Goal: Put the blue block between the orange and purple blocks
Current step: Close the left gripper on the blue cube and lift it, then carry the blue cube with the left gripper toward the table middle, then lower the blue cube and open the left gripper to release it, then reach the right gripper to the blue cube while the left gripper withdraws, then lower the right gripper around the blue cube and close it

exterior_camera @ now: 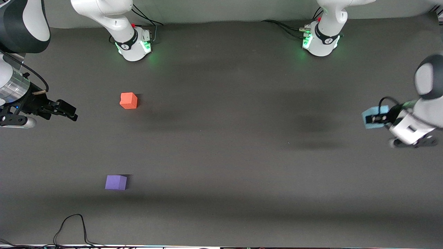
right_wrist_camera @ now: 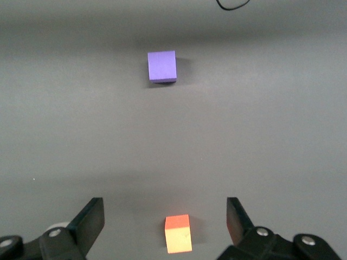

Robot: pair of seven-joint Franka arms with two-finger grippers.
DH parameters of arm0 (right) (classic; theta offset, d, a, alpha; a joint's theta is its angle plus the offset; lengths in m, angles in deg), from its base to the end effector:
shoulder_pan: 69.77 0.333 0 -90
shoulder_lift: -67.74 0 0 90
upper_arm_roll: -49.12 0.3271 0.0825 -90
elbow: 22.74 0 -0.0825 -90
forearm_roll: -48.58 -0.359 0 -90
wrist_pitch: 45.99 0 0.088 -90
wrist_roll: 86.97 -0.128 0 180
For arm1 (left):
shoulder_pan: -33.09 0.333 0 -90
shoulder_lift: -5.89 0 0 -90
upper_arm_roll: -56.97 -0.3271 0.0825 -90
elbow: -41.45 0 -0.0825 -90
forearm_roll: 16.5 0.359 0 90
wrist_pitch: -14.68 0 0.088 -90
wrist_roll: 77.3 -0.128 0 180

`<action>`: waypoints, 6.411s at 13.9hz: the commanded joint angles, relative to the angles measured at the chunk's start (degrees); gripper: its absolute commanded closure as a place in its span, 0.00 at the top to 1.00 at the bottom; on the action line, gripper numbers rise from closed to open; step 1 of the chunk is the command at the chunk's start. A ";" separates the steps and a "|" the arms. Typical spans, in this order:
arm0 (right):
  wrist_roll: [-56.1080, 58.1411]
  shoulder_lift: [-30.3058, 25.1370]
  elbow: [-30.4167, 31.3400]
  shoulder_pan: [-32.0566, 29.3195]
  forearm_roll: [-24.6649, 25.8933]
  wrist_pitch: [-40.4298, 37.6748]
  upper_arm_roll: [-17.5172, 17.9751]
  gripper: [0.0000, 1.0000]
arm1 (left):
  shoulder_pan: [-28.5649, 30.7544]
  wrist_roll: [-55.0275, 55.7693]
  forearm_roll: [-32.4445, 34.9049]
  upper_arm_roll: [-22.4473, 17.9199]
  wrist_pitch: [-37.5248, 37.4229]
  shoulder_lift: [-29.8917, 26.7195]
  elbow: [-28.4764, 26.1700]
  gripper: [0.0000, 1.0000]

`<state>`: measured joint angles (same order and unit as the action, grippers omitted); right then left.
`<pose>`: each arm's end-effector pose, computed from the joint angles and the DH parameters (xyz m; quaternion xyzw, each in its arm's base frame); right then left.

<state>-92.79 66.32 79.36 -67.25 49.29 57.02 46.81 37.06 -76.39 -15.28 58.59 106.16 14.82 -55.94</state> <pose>0.5356 0.0005 0.5523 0.9986 -0.0477 0.0206 0.0045 0.5517 0.0261 0.4754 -0.9912 -0.0264 0.1292 0.0067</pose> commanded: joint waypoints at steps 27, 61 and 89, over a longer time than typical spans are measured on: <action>4.33 -4.12 5.48 0.65 -0.18 -1.68 -0.24 1.00 | -50.72 87.94 17.06 8.84 32.72 45.29 28.72 0.25; -18.26 26.47 2.55 14.45 13.79 30.53 23.66 1.00 | -0.92 0.94 3.26 -2.53 2.67 -14.73 -7.74 1.00; -39.53 35.08 10.57 19.28 23.99 47.36 23.66 1.00 | -4.85 2.51 3.62 -1.70 0.55 -12.44 -7.03 1.00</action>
<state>-129.83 101.49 89.22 -48.23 71.40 103.65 70.61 32.84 -74.70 -12.55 57.18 107.40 1.67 -63.80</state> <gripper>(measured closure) 0.000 0.000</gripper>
